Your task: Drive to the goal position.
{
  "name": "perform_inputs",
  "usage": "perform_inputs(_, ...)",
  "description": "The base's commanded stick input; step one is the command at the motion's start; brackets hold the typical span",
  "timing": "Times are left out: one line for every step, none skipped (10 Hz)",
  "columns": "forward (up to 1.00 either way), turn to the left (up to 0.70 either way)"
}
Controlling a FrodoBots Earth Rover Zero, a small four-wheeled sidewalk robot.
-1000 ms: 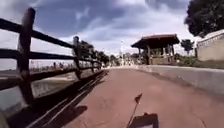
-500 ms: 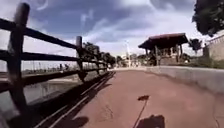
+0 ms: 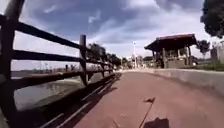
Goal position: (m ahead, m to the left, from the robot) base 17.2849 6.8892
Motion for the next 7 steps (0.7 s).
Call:
perform_inputs(0.70,-0.06)
perform_inputs(0.70,-0.06)
perform_inputs(0.70,-0.06)
perform_inputs(0.70,-0.06)
perform_inputs(0.70,-0.06)
perform_inputs(0.70,-0.06)
perform_inputs(0.70,-0.06)
